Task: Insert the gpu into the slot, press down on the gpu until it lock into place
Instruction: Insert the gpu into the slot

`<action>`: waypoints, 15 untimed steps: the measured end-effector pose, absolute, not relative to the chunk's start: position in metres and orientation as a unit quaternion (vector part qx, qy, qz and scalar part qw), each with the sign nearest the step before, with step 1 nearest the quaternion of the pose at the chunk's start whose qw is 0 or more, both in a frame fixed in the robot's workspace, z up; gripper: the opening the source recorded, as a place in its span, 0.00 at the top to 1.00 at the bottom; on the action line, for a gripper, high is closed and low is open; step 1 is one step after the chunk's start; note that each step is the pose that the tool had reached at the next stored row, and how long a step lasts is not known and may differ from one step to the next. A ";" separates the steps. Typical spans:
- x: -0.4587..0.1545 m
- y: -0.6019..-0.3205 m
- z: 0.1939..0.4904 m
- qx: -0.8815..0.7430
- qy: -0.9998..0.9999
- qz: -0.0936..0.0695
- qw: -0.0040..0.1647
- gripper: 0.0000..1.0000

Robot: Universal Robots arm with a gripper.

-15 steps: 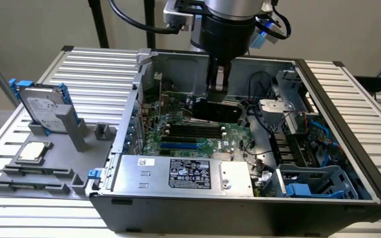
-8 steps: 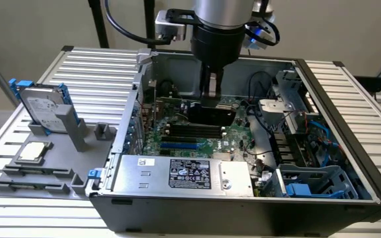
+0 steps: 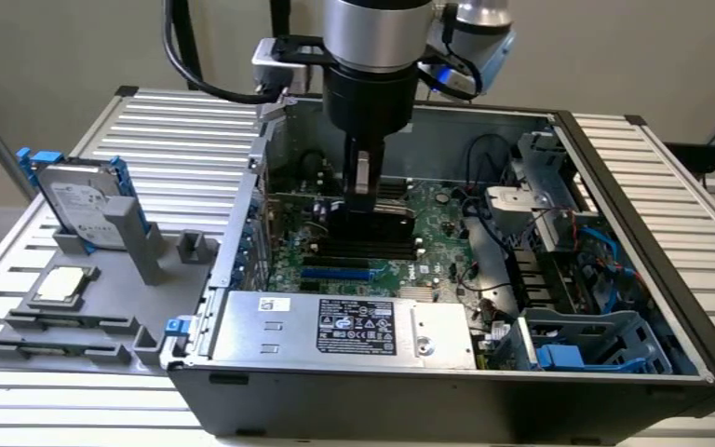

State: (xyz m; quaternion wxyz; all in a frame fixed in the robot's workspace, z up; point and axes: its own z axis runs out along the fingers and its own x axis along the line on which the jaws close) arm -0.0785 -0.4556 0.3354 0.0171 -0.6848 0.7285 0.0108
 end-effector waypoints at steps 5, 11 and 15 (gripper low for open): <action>-0.081 -0.456 0.328 -0.685 0.728 0.006 0.023 0.74; -0.081 -0.455 0.317 -0.685 0.728 0.005 0.024 0.74; -0.081 -0.454 0.310 -0.686 0.727 0.005 0.024 0.74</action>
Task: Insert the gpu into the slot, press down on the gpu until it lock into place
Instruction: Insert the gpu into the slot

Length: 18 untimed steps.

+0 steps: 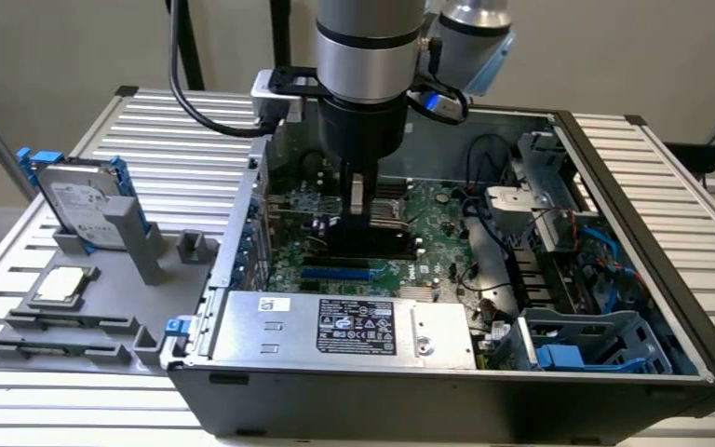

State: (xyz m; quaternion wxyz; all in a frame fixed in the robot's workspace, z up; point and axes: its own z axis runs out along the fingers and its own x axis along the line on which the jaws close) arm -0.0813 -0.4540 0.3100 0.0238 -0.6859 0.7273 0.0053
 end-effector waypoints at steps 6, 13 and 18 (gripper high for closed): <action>-0.082 -0.454 0.299 -0.692 0.721 0.005 0.024 0.74; -0.082 -0.452 0.287 -0.696 0.718 0.006 0.025 0.74; -0.082 -0.450 0.282 -0.698 0.716 0.009 0.025 0.74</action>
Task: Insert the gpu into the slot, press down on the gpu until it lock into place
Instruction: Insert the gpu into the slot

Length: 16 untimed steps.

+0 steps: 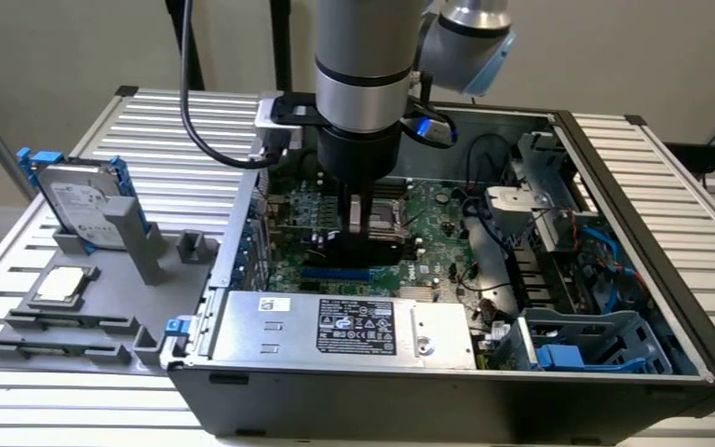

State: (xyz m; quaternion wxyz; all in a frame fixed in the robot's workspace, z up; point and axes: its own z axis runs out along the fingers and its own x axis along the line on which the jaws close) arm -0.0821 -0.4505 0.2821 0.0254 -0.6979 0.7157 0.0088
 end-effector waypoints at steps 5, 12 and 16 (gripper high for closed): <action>-0.082 -0.450 0.280 -0.700 0.714 0.017 0.019 0.74; -0.082 -0.451 0.279 -0.700 0.714 0.019 0.017 0.74; -0.082 -0.451 0.274 -0.700 0.714 0.019 0.016 0.74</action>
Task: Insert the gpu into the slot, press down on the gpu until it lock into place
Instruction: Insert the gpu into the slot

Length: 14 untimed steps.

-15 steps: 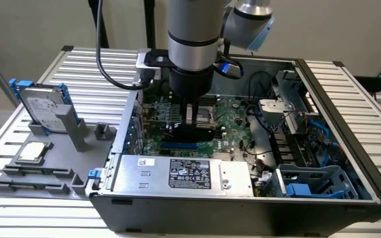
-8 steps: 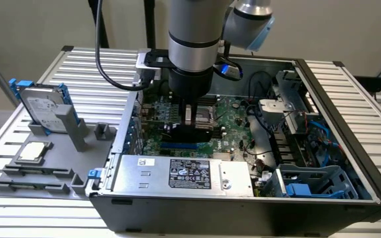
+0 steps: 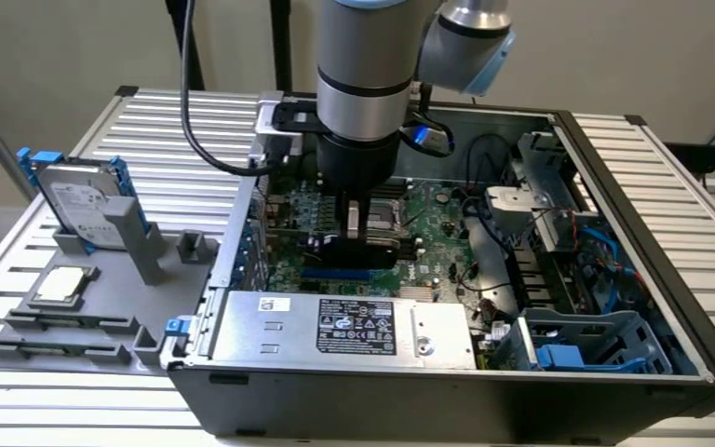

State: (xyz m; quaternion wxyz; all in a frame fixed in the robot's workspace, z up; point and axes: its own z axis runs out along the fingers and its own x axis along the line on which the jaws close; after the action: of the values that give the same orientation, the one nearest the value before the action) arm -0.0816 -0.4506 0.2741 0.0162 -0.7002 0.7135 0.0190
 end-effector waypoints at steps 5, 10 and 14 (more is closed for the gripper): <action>-0.081 -0.451 0.271 -0.701 0.713 0.023 0.012 0.74; -0.081 -0.451 0.270 -0.701 0.713 0.023 0.012 0.74; -0.080 -0.451 0.268 -0.700 0.713 0.023 0.011 0.74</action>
State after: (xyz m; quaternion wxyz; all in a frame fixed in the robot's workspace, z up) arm -0.0804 -0.4506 0.2685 0.0113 -0.7005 0.7132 0.0233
